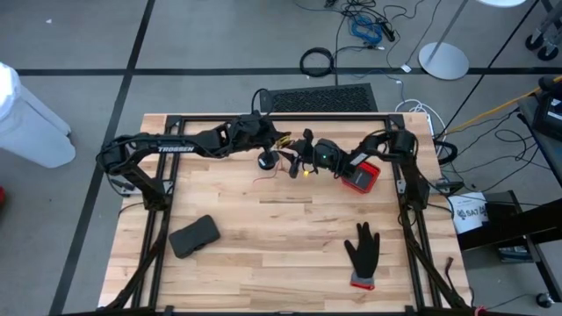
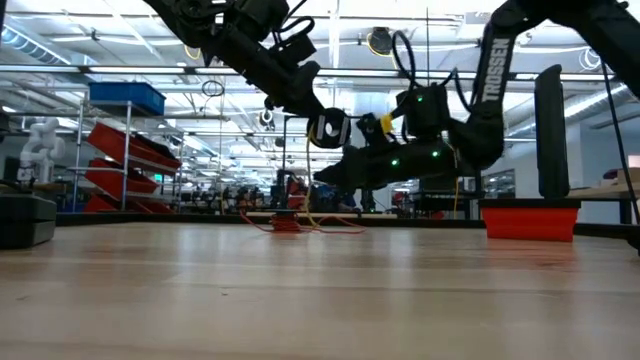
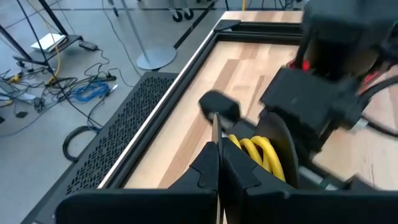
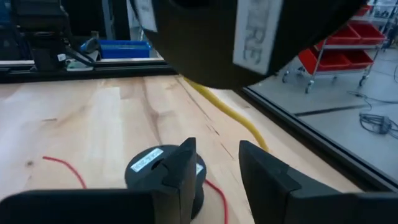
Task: Coil cords
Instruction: Coil the yellow wire onto the black spool
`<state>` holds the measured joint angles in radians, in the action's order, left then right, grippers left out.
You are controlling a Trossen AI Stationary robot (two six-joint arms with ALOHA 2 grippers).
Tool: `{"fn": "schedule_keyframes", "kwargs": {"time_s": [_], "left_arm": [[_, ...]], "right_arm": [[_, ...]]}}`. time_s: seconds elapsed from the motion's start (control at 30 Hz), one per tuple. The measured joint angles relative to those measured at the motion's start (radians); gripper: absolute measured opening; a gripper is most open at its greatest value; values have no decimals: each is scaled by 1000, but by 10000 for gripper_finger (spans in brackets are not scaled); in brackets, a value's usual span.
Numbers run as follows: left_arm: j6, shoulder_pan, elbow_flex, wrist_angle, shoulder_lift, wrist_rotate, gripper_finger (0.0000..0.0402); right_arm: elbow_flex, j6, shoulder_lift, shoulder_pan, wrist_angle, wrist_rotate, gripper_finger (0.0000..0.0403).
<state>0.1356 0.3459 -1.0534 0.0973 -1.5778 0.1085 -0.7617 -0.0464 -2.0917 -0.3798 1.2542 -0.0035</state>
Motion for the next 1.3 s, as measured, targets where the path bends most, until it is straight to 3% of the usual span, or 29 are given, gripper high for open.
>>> {"fn": "schedule_keyframes", "kwargs": {"time_s": [0.47,1.1,1.3], "left_arm": [[0,-13,0,-2,6,0,0],[-52,-18,0,26,8,-11,0],[-75,-18,0,50,8,-16,0]], "right_arm": [[-44,-48,-34,0,0,83,110],[-83,-68,-34,-5,16,81,109],[-85,-43,-33,-12,20,77,71]]}}
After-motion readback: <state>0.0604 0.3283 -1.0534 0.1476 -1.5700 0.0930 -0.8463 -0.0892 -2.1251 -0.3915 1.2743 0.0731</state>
